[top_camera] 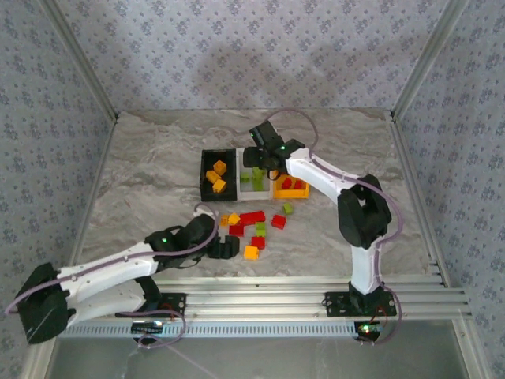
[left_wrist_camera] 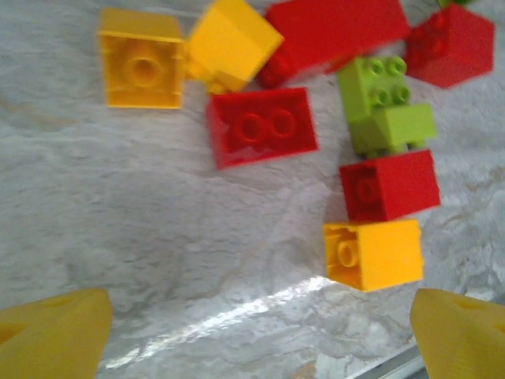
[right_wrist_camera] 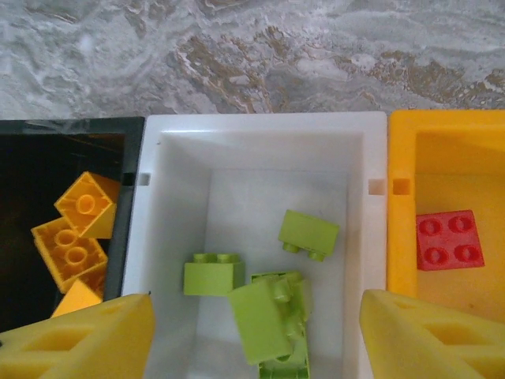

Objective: Sort the legos into containers by color

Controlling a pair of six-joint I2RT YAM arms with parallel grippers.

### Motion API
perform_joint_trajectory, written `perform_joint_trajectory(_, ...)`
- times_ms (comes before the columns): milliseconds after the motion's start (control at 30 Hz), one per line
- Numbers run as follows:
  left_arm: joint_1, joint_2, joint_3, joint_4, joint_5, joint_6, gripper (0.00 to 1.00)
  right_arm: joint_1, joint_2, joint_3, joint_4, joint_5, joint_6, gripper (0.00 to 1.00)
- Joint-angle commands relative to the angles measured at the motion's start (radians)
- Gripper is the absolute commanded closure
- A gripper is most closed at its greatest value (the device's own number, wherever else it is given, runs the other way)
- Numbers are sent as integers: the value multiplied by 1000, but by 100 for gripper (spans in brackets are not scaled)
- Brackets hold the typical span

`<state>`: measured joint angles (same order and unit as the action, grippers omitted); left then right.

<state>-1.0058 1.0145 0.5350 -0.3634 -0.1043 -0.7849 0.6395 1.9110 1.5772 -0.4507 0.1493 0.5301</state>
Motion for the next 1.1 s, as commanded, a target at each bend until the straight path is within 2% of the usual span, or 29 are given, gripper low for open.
perform_joint_trajectory(0, -80, 92, 79, -5, -77, 48, 4, 11, -179, -110, 14, 11, 9, 28)
perform_joint_trajectory(167, -176, 288, 160, 28, -117, 77, 7, 20, -384, -341, 60, 28, 42, 27)
perform_joint_trajectory(300, -192, 445, 219, 39, -136, 96, 11, 26, -533, -513, 86, 38, 63, 26)
perform_joint_trajectory(433, -196, 527, 244, 72, -136, 104, 16, 29, -662, -609, 80, 45, 57, 26)
perform_joint_trajectory(700, -197, 596, 247, 115, -133, 105, 24, 25, -826, -730, 75, 55, 73, 24)
perform_joint_trajectory(933, -196, 572, 233, 104, -153, 97, 55, 25, -842, -768, 84, 55, 89, 24)
perform_joint_trajectory(1067, -198, 483, 208, 63, -172, 75, 61, 26, -843, -771, 92, 52, 92, 24)
